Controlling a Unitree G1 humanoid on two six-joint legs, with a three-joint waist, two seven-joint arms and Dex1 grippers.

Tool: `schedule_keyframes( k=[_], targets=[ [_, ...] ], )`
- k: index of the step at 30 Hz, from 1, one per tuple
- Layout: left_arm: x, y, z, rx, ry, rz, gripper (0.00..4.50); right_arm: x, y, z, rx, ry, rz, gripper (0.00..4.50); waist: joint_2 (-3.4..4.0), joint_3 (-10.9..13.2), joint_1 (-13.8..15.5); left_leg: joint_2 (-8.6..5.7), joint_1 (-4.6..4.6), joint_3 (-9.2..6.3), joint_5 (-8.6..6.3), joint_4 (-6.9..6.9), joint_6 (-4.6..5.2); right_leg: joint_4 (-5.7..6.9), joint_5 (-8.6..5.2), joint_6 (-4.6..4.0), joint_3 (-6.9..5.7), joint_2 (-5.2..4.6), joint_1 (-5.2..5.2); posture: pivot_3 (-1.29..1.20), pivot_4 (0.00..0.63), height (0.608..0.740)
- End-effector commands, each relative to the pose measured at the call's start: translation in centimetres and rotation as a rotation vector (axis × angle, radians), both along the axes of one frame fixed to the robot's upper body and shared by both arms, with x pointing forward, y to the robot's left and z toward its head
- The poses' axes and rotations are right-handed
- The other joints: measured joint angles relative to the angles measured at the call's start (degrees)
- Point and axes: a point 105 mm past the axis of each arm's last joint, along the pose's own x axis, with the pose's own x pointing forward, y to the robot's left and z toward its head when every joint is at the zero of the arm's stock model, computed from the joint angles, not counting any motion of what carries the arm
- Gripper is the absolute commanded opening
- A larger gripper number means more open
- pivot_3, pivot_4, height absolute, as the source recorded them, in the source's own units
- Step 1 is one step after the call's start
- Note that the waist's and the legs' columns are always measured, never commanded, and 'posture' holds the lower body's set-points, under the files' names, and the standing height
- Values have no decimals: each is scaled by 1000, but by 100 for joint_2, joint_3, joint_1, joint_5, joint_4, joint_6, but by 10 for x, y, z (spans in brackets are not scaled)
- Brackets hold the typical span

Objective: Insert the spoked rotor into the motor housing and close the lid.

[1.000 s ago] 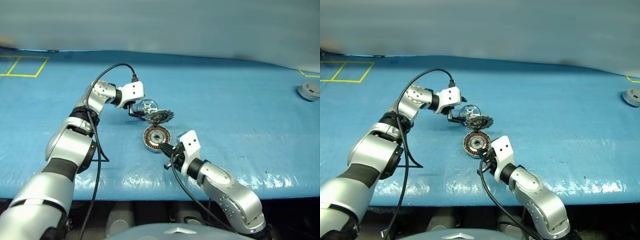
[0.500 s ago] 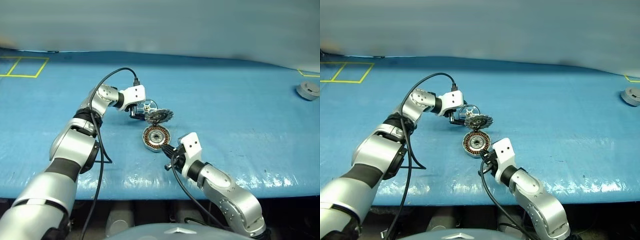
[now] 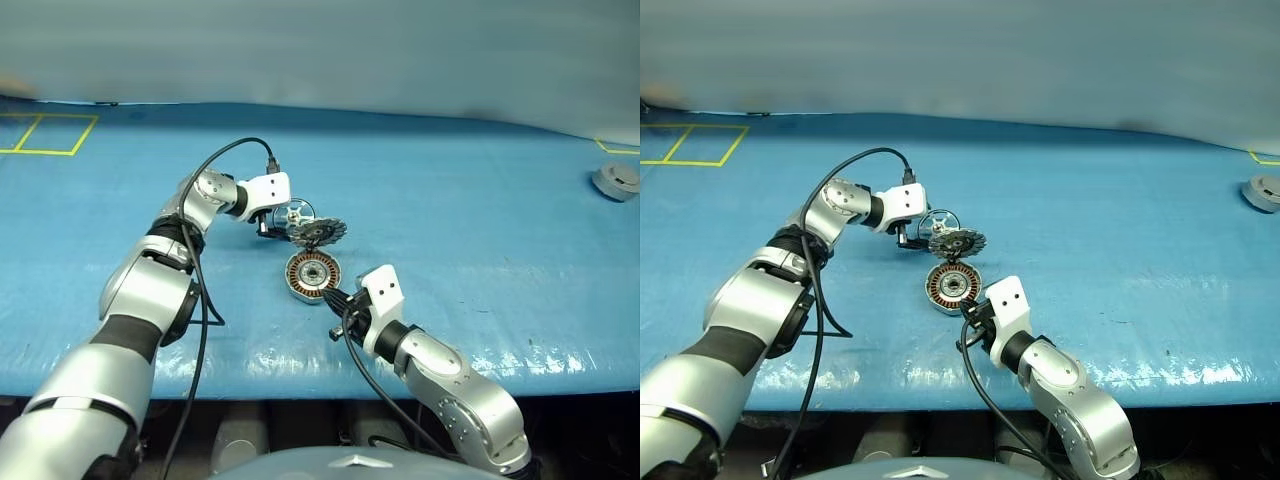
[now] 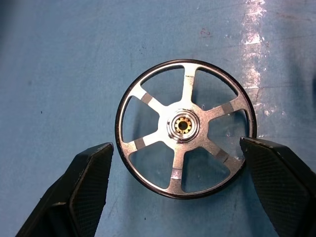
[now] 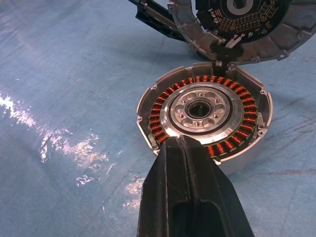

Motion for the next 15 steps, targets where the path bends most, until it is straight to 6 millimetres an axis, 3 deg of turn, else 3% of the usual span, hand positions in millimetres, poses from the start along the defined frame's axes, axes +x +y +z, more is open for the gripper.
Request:
schedule_keyframes(
  k=[1,4,8,15],
  targets=[
    [6,-6,18,4,-48,-18,4453,1,1,14,27,-59,-7,0,0,0,-2,0,0,0,0,0,0,0,0,0,0,0,0,0,150,740],
    [6,-6,18,10,-43,-15,4290,1,1,14,29,-59,-12,0,0,0,-1,0,0,0,0,0,0,0,0,0,0,0,0,0,150,740],
    [6,-6,17,22,-44,-10,3212,1,1,14,32,-59,-19,0,0,0,-1,-1,0,0,0,1,0,1,0,0,0,0,0,0,150,740],
    [5,-5,13,43,-34,-15,3212,2,1,15,33,-60,-23,0,0,0,-2,-1,1,0,0,3,0,3,0,0,1,0,1,0,150,740]
  ],
)
